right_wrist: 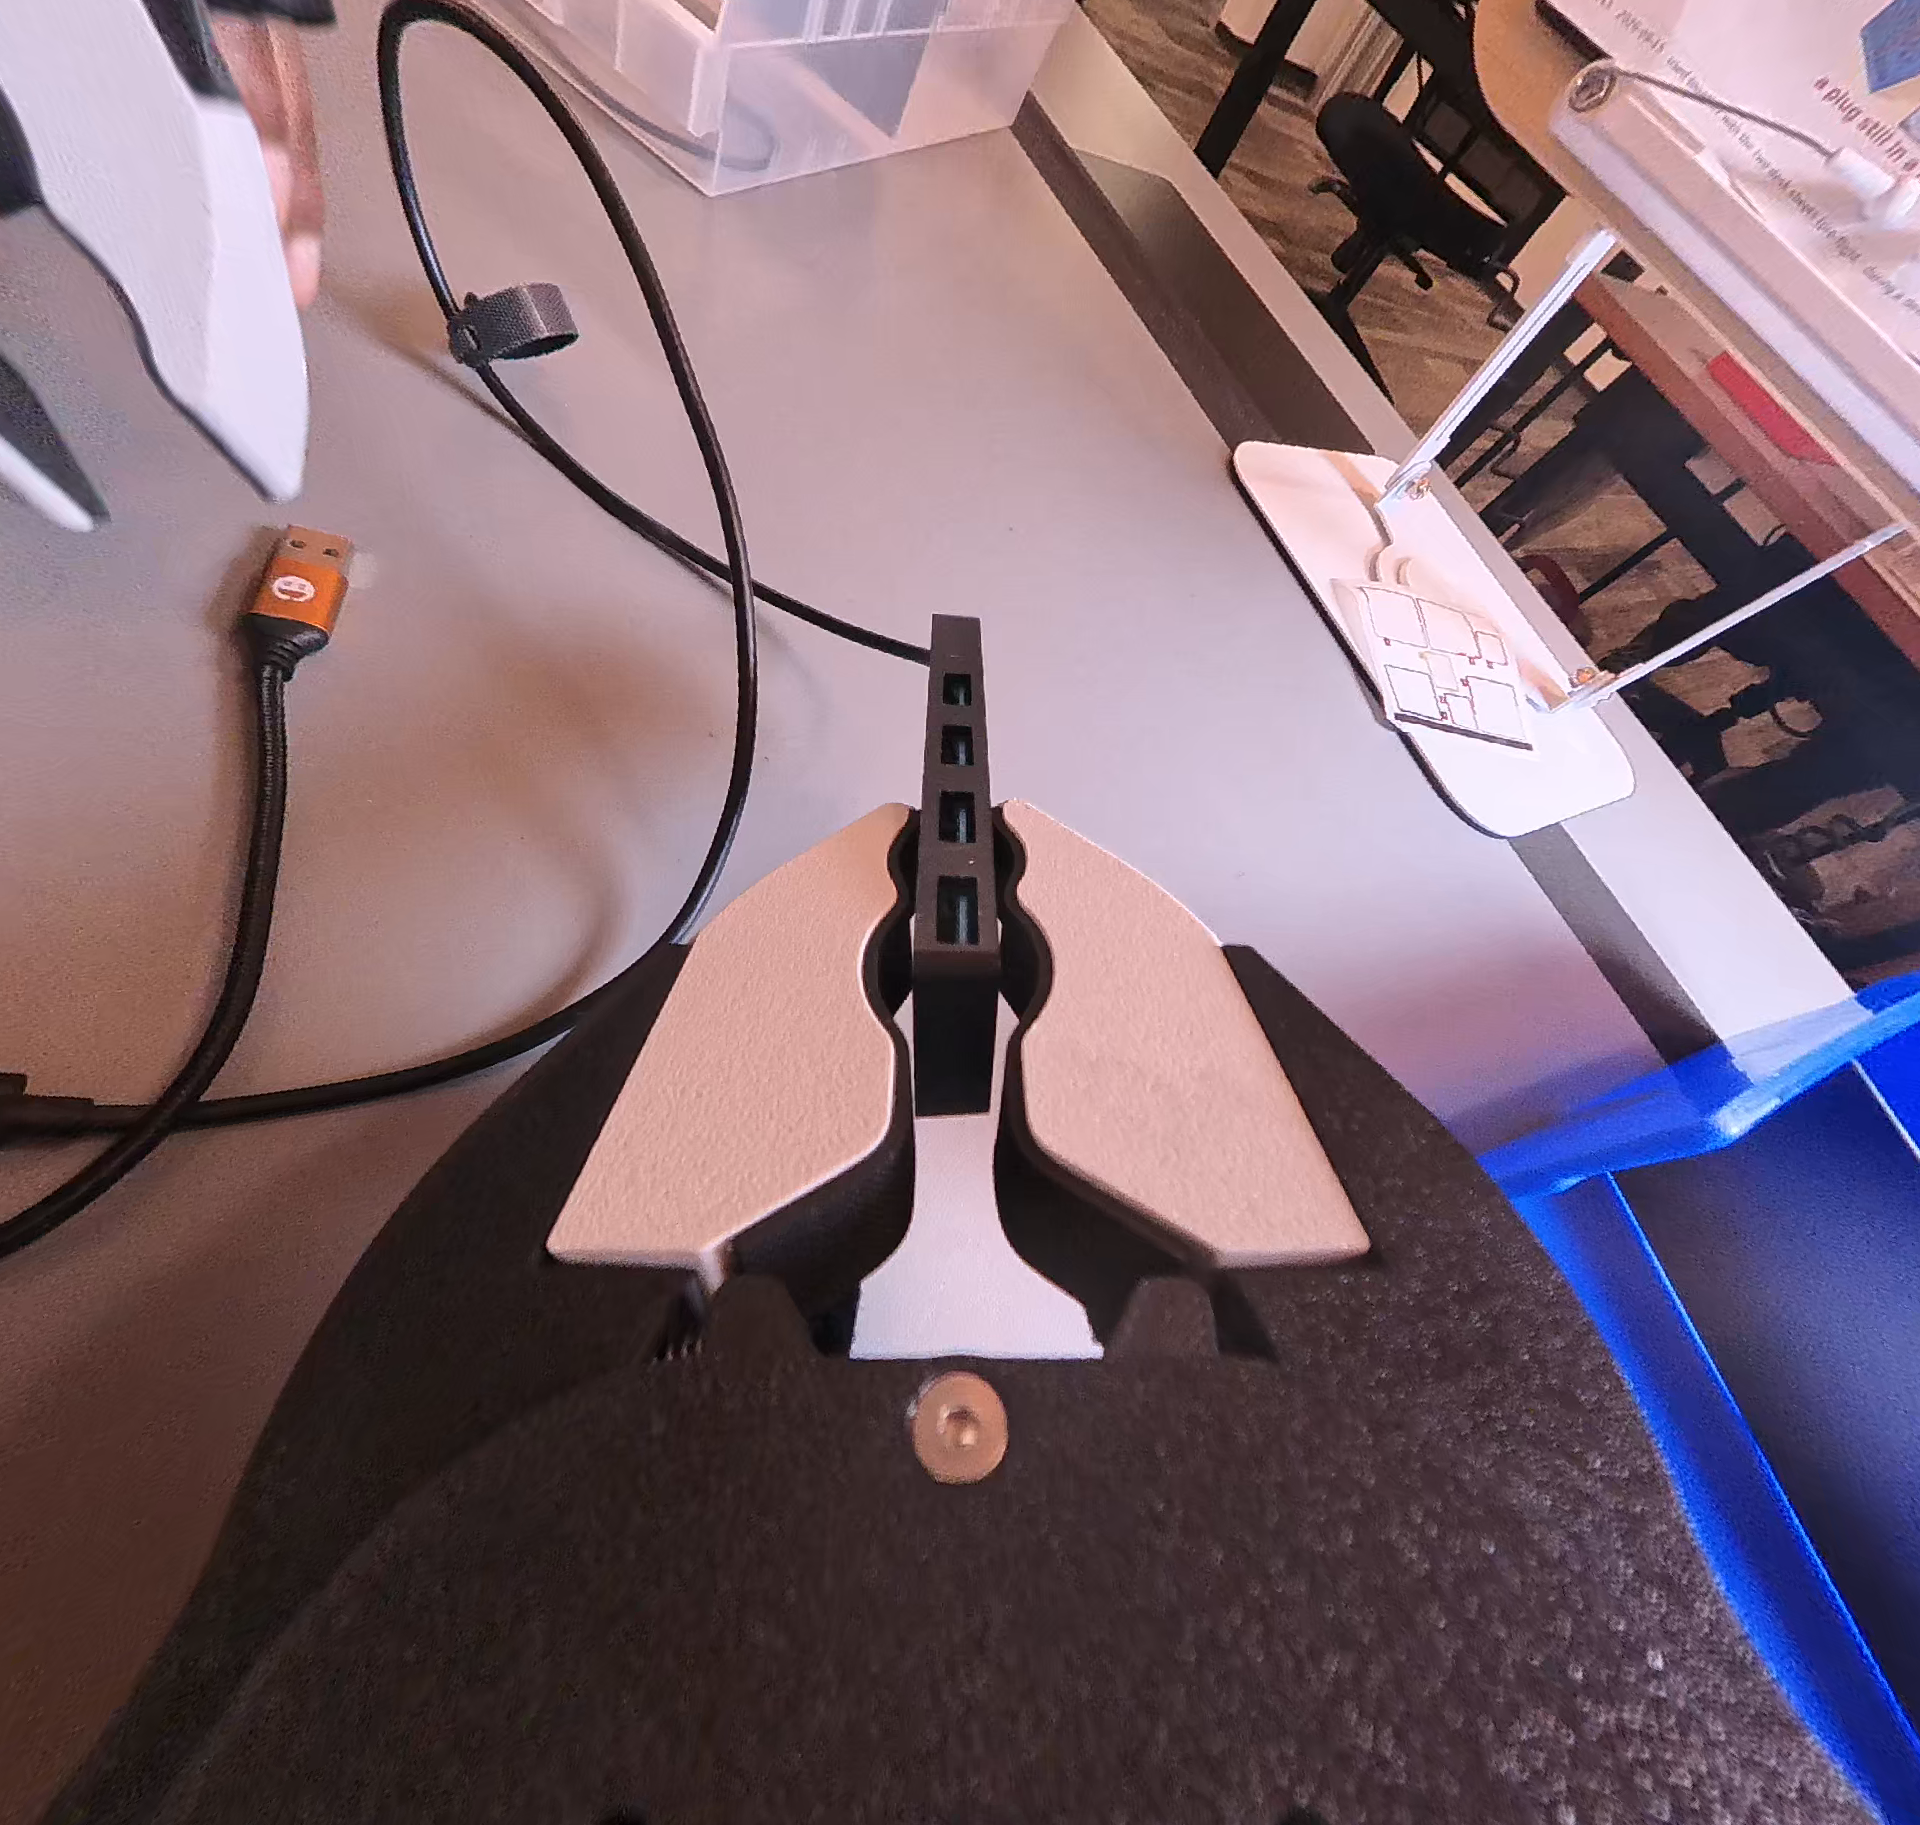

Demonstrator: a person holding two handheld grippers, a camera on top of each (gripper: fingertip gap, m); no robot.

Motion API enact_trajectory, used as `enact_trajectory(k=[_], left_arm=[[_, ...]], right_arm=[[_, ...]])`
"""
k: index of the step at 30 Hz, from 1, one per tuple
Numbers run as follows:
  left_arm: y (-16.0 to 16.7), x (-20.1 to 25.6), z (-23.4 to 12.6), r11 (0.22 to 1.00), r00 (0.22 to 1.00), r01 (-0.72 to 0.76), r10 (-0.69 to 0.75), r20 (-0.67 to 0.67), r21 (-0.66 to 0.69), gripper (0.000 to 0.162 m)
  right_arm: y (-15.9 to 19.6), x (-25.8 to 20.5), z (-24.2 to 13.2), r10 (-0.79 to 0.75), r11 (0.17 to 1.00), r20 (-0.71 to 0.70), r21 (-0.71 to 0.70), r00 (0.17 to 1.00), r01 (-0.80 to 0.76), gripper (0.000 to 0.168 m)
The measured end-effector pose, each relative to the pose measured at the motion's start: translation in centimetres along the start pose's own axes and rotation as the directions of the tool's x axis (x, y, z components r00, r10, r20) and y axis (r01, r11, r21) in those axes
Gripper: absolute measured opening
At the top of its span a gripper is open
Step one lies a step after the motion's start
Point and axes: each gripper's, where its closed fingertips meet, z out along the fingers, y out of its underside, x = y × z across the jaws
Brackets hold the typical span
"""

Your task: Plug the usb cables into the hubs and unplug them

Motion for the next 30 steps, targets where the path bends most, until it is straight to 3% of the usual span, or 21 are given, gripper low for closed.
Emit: enact_trajectory(k=[5,7,11,15,19,22,24,27,30], left_arm=[[0.5,0.2,2.4,0.988,0.997,-0.030,0.020,-0.073,-0.150,0.023],[0.5,0.1,2.7,0.982,0.994,-0.078,0.064,-0.086,-0.169,0.009],[0.1,-1.4,2.2,0.968,0.977,-0.214,0.213,-0.028,-0.128,0.007],[-0.2,-1.4,-2.2,0.928,0.927,-0.371,0.369,-0.070,-0.034,0.007],[-1.7,-0.9,-10.0,0.913,0.916,-0.359,0.384,-0.113,0.193,0.007],[-3.2,-0.9,-14.9,0.870,0.919,-0.336,0.386,-0.076,0.360,0.007],[-2.8,-0.5,-15.0,0.857,0.892,-0.410,0.448,-0.058,0.311,0.007],[-2.1,1.3,-11.9,0.810,0.802,-0.561,0.583,-0.133,0.171,0.007],[-0.6,1.3,-7.4,0.626,0.616,-0.779,0.759,-0.208,-0.023,0.007]], right_arm=[[-0.1,0.0,-0.2,-0.002,1.000,0.001,0.001,1.000,0.002,0.012],[-0.1,0.0,-0.2,-0.002,1.000,0.005,-0.001,1.000,0.002,0.012],[-0.1,0.2,-0.3,0.001,1.000,0.006,0.002,1.000,-0.001,0.012],[0.0,1.0,-0.7,0.016,1.000,-0.014,0.003,1.000,-0.016,0.012],[0.4,1.9,-1.0,0.039,0.999,-0.032,0.002,0.999,-0.039,0.012],[0.6,2.3,-1.0,0.040,0.999,-0.041,-0.003,0.998,-0.040,0.012],[0.8,2.5,-1.0,0.026,1.000,-0.053,-0.011,0.998,-0.027,0.012],[1.1,3.0,-0.8,0.006,1.000,-0.080,-0.029,0.997,-0.009,0.012],[1.7,3.3,-0.6,0.013,0.999,-0.091,-0.047,0.996,-0.017,0.012]])
